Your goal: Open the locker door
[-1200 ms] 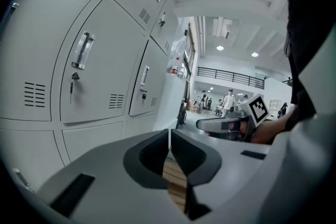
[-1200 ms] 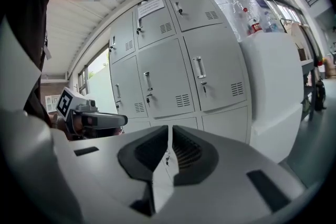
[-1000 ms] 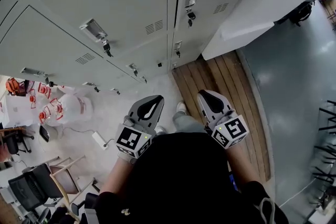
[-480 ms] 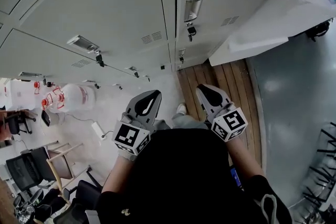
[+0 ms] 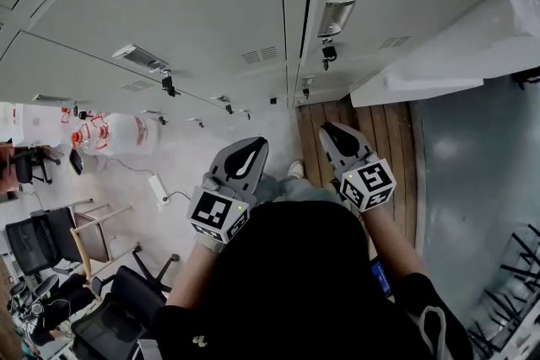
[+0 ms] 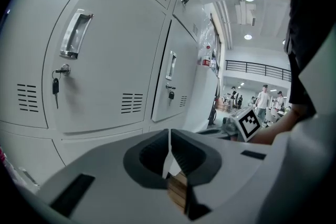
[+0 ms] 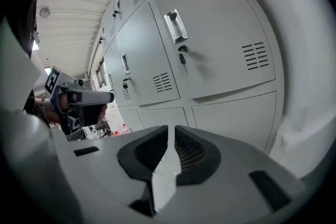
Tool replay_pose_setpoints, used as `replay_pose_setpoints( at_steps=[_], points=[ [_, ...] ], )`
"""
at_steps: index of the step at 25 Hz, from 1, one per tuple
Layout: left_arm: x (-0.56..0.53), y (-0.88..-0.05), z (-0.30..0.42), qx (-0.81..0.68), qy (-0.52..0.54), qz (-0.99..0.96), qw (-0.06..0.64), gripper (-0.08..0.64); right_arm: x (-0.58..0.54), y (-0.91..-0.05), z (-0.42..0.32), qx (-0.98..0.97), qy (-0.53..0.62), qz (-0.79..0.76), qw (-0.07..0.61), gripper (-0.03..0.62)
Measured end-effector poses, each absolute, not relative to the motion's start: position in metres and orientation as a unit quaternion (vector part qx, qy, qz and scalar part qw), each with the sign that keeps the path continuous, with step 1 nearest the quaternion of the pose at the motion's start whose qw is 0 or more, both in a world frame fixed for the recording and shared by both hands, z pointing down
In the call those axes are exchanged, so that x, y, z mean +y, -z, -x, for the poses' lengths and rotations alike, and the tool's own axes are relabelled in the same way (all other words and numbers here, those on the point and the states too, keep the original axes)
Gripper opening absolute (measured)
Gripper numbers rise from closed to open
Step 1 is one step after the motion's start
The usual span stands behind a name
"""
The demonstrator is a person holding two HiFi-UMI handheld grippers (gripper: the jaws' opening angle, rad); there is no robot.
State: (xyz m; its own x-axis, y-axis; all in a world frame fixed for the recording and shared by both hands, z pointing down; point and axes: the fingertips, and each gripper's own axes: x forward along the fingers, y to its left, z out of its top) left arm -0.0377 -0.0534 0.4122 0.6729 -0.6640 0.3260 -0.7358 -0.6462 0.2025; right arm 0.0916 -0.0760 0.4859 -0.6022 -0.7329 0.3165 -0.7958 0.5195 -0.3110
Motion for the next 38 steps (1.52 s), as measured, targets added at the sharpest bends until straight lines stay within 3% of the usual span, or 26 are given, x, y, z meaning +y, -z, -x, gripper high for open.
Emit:
replay_pose_setpoints(
  at_steps=[27,32,38],
  points=[
    [-0.044,-0.437,0.076,-0.449,-0.115,-0.867,0.185,0.028,-0.176,-0.663,-0.077,-0.835,-0.250,-0.436,0.225,0.049],
    [-0.039,-0.443,0.082,-0.452,-0.120,-0.863,0.191,0.028,-0.192,-0.689,-0.075,-0.827,-0.253,-0.436,0.250,0.113],
    [-0.032,-0.447,0.085,-0.450,-0.128,-0.862,0.195,0.028,-0.208,-0.708,-0.073,-0.819,-0.250,-0.439,0.272,0.141]
  ],
)
